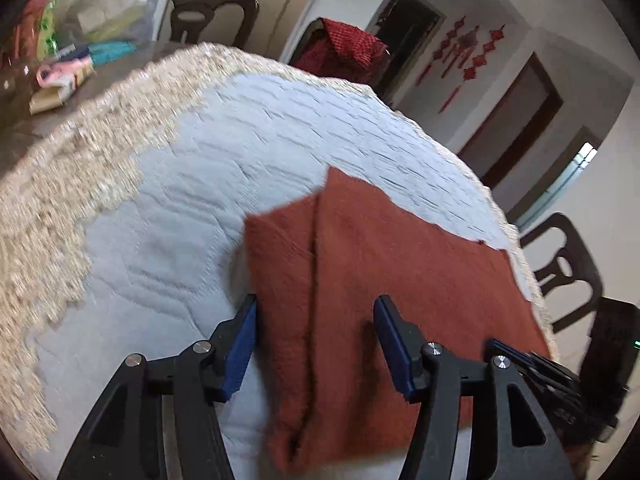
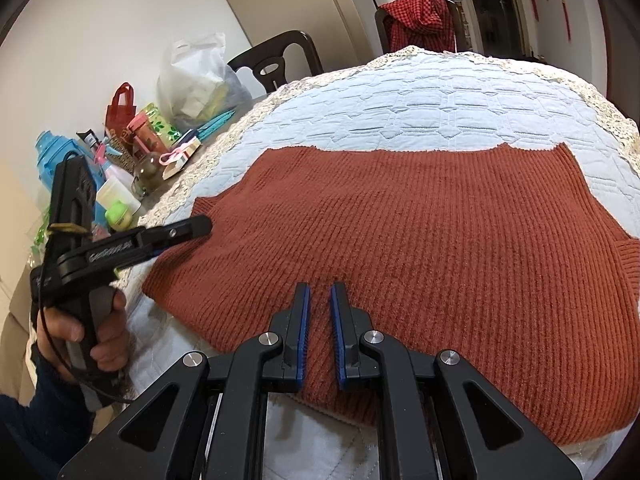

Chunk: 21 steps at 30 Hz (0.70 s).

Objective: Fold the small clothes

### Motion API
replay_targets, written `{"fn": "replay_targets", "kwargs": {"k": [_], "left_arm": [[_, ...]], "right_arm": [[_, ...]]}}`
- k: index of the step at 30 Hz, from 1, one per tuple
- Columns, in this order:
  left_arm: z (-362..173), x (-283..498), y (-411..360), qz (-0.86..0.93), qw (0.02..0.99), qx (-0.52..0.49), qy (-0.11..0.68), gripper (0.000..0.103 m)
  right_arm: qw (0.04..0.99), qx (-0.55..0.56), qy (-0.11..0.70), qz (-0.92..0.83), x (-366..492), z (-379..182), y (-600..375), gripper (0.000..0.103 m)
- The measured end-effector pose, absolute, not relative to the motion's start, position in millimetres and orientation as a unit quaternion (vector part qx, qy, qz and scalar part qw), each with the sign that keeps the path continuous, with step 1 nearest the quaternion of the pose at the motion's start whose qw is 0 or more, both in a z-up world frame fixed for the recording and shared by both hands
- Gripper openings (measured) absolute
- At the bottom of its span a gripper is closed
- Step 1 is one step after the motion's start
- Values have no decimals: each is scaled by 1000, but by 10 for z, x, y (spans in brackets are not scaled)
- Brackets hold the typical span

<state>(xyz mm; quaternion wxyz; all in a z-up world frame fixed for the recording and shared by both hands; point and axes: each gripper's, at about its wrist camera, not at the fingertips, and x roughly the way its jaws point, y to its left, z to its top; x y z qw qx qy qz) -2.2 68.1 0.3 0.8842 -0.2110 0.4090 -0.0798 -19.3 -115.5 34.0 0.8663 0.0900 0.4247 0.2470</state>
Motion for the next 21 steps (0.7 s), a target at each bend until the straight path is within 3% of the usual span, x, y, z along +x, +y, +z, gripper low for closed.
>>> {"fn": "replay_targets", "kwargs": {"k": [6,10,12,21], "left_arm": [[-1,-106,610,-98,875,-232,413,57],[-16,-49,590,-86,878,-218,417,29],[2,-40,620,-93,875,-227,417,23],[548,-57,481,-170,887,-240,355,19]], "right_arm": [[867,98,423,245,-200,327,-1188,11],[870,94,419,241,-217,326,-1172,11],[868,96,421,243,-214,331,-1183,11],[868,128,420,233,-281,410,-1487,11]]}}
